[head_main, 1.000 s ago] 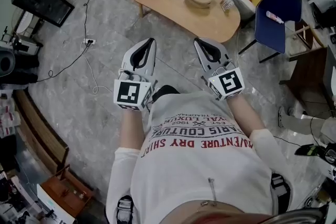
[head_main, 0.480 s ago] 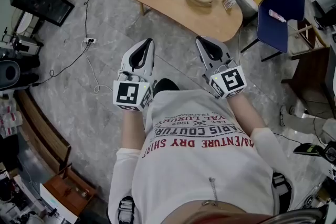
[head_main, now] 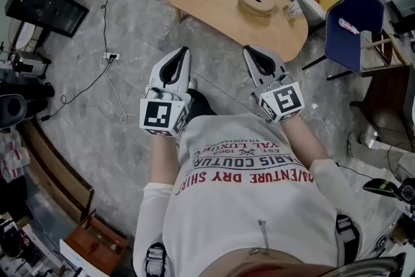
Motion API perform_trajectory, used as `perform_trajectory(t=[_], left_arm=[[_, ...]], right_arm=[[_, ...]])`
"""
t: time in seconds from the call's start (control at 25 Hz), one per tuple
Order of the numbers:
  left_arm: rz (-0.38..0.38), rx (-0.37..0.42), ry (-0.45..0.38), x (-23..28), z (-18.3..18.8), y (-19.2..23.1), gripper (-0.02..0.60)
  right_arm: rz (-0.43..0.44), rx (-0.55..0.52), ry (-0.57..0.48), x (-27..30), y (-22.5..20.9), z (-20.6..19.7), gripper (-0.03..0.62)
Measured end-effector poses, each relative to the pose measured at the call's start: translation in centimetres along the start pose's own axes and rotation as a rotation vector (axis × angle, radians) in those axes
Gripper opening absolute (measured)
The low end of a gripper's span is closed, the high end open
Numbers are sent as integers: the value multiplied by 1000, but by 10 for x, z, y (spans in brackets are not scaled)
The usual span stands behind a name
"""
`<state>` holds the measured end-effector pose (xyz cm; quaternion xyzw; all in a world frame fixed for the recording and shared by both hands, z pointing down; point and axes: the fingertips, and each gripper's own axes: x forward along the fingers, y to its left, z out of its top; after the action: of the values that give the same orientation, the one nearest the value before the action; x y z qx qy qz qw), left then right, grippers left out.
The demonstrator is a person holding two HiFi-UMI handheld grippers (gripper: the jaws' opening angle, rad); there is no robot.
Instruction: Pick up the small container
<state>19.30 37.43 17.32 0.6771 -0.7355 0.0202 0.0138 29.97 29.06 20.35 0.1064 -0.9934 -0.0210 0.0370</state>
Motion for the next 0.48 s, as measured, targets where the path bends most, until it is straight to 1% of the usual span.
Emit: perform_trajectory(t=[0.16, 0.24, 0.28, 0.4, 0.48], left_arm=[[-29, -21, -11, 30, 6, 61, 6], [-66, -24, -7, 45, 7, 93, 15], [-94, -20, 3, 54, 7, 108, 62], [-185, 2, 46, 82, 2, 150, 129], [-237, 5, 65, 101, -1, 176, 172]], right_arm=[[-41, 5, 20, 58, -8, 7, 8], [-67, 7, 28, 90, -13, 13, 8], [-84, 12, 30, 107, -16, 16, 8], [-128, 34, 33, 160, -25, 27, 8], [-153, 23, 38, 192, -30, 32, 8]])
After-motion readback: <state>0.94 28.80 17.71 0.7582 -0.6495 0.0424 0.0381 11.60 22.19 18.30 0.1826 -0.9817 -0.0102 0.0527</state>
